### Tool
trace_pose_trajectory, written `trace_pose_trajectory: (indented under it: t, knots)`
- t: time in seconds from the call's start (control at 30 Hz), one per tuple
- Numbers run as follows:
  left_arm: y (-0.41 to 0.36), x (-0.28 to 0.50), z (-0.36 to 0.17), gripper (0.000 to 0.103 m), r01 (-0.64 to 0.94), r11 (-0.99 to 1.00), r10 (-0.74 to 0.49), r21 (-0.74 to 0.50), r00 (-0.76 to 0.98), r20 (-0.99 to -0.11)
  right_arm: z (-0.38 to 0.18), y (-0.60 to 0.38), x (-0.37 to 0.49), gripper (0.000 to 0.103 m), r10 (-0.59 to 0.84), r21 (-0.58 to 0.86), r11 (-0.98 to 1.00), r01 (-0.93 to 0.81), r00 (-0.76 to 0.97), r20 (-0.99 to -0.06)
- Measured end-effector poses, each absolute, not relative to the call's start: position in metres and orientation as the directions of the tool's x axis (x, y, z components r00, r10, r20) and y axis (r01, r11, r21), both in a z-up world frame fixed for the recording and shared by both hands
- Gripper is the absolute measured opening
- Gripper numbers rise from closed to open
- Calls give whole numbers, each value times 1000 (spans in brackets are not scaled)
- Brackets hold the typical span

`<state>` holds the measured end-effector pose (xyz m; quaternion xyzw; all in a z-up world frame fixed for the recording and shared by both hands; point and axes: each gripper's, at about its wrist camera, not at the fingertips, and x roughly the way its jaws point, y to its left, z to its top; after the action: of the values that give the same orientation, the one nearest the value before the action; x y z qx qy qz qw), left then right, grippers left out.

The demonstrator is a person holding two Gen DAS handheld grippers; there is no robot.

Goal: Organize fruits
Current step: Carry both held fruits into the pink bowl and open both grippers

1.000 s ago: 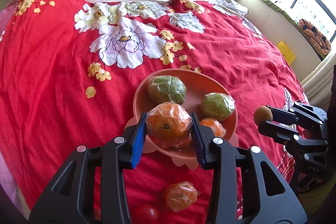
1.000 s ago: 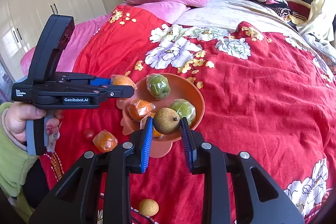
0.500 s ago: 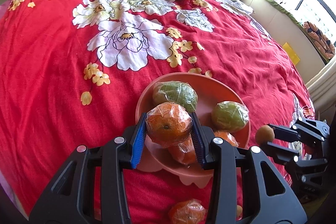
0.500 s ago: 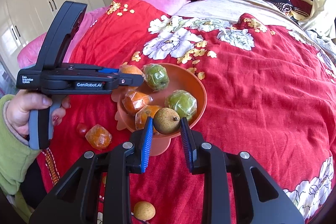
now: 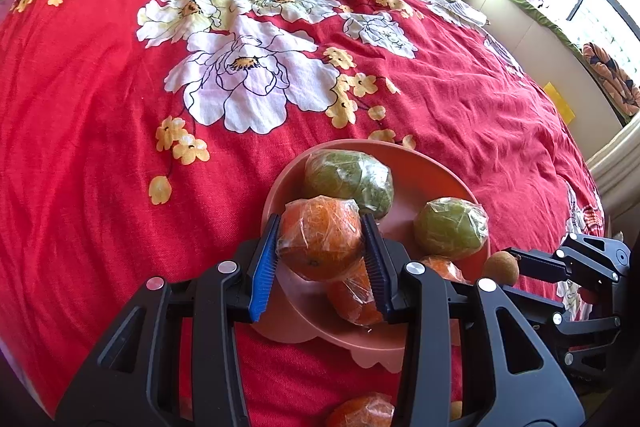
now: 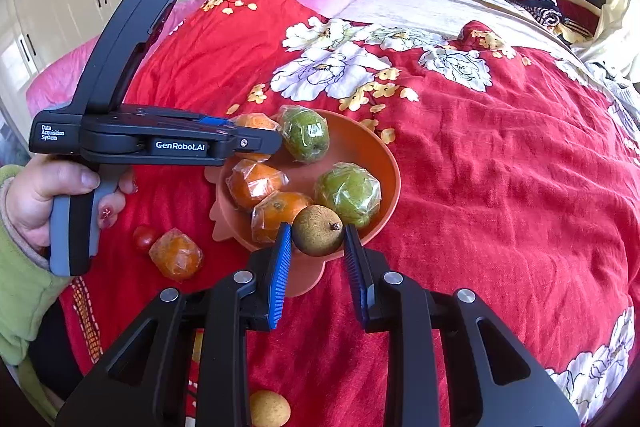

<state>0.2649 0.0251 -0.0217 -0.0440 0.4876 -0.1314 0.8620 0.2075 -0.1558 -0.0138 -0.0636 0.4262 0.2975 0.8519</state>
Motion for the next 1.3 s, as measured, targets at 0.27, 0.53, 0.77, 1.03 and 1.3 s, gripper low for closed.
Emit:
trace_pose_trajectory:
  t: [0.27,0.53,0.77,1.03,1.3]
  knots:
    - [26,266,-24,32,183,961,-271,-206,487,-830,-21,-152,211,25,443,138,814,-565,449,-776]
    - [25,266,-24,32,183,961,-270,-205,487,-831,-22,-152,218,25,429,118,822,-557,470,-771]
    - [25,266,-24,32,184,961,-270,-204,487,-831,-22,-150,221,26,418,102,826,-555,481,-770]
    - [25,265,-24,32,184,961,-270,-205,487,-831,-22,-149,220,30,421,103,824,-557,480,-770]
    - [25,265,-24,32,183,962,-270,-205,488,-830,-18,-150,216,38,429,113,824,-556,481,-764]
